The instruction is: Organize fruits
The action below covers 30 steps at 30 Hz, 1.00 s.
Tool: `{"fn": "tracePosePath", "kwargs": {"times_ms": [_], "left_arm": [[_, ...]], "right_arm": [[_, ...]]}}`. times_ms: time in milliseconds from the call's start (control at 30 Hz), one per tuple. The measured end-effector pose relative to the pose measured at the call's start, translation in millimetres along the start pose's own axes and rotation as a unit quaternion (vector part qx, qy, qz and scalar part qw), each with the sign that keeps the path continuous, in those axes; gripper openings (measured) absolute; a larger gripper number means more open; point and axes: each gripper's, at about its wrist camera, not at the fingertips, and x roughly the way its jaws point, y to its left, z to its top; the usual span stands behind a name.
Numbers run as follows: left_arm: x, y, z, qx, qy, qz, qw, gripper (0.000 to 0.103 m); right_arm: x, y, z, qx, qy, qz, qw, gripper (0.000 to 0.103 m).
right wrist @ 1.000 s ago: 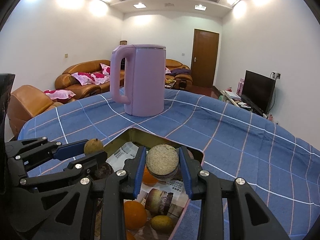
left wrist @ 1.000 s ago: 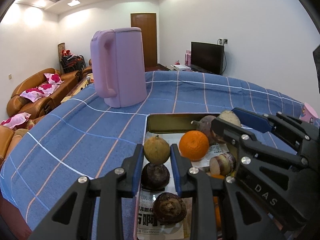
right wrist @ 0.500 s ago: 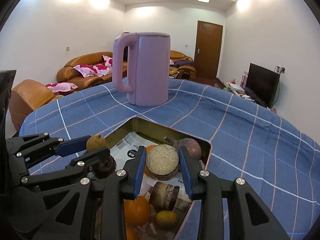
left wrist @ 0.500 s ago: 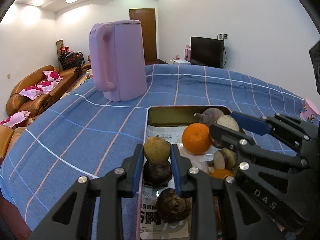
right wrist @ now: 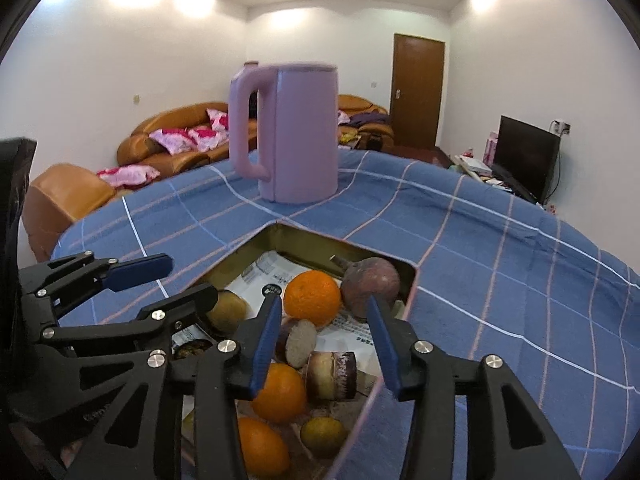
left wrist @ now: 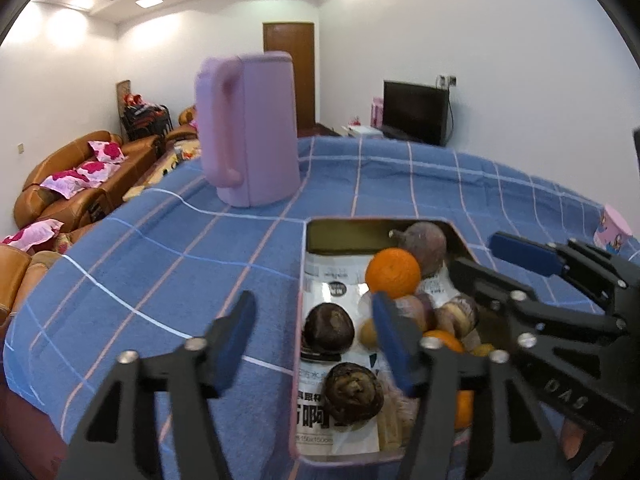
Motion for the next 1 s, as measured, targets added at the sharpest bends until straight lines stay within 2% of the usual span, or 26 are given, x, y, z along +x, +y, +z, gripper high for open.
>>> {"fn": "tracePosePath", "kwargs": {"times_ms": [100, 233, 400, 500, 700, 1000], "left_arm": [[-14, 1, -1, -0.004, -0.020, -0.002, 0.9998, 0.080], [-32, 0, -1, -0.010, -0.047, -0.002, 0.9989, 0.091], [-49, -3, 2, -0.009, -0.074, 0.000, 0.9973, 0.094], [-52, -3, 4, -0.013, -0.078, -0.003, 0.9968, 0.094], [-57, -6, 6, -0.014, -0.086, 0.000, 0.9962, 0.098], [-63, -12, 5, -0.007, -0.091, 0.002, 0.9958, 0.098]], "right_arm": [[-19, -3, -1, 0.006, -0.023, -0.019, 1.000, 0.058], [-44, -3, -4, 0.005, -0.049, -0.045, 0.998, 0.058], [-68, -5, -6, 0.005, -0.071, -0.065, 0.995, 0.061], [-80, -8, -7, 0.009, -0.076, -0.072, 0.994, 0.064], [-96, -15, -9, 0.018, -0.089, -0.084, 0.992, 0.065], [-108, -19, -10, 0.026, -0.105, -0.087, 0.990, 0.065]]}}
